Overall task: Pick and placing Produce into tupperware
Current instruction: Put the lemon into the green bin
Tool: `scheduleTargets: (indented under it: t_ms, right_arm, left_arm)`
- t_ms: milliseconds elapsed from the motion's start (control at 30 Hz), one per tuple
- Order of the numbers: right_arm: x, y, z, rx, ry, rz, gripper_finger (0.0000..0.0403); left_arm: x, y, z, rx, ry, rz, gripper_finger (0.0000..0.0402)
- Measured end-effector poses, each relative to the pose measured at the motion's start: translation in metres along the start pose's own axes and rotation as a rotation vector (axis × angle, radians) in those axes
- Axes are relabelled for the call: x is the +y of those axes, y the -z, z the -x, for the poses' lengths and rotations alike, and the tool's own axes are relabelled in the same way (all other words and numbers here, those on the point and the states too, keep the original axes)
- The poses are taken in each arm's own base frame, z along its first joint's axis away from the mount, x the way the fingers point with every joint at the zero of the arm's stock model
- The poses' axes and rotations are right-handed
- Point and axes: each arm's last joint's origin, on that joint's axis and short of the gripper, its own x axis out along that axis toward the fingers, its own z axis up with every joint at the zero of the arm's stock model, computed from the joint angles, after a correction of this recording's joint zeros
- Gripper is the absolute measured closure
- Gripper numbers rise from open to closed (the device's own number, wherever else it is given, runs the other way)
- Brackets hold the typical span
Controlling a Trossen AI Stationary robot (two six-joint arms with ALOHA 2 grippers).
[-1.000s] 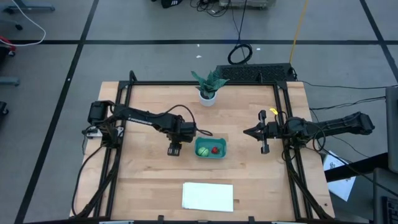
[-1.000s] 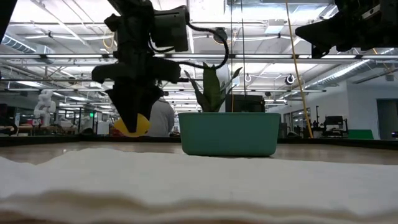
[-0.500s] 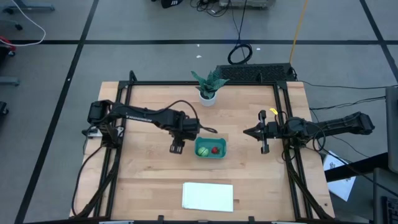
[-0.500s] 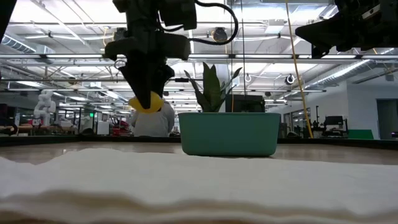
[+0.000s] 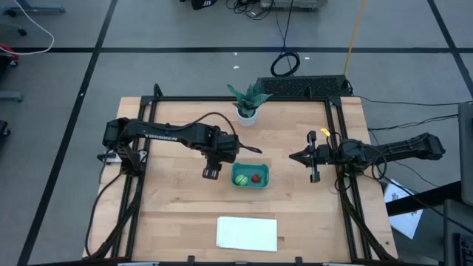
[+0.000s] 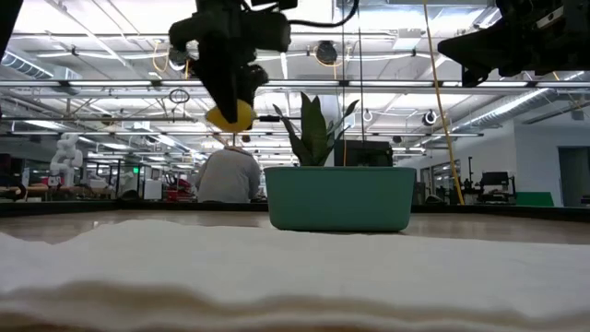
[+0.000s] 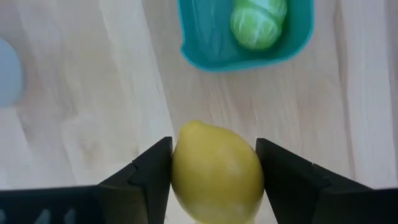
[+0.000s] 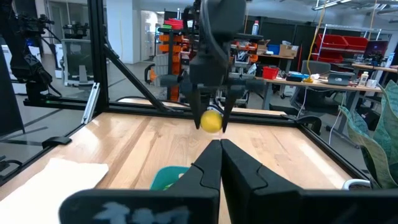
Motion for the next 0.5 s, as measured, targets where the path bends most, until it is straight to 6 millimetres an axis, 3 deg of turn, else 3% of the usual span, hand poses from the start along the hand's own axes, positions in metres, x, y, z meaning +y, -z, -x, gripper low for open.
scheduleTargets:
  t_ms: [300, 500]
  right_arm:
    - [0.000, 0.000, 0.000, 0.004, 0.000, 0.000, 0.0403]
    - [0.000, 0.001, -0.001, 0.010, -0.001, 0.000, 0.0403]
  left_arm:
    - [0.001, 0.007, 0.037, -0.047, -0.054, -0.027, 0.0189]
    - [0.005, 0.023, 0.079, -0.173, -0.102, 0.011, 0.0188]
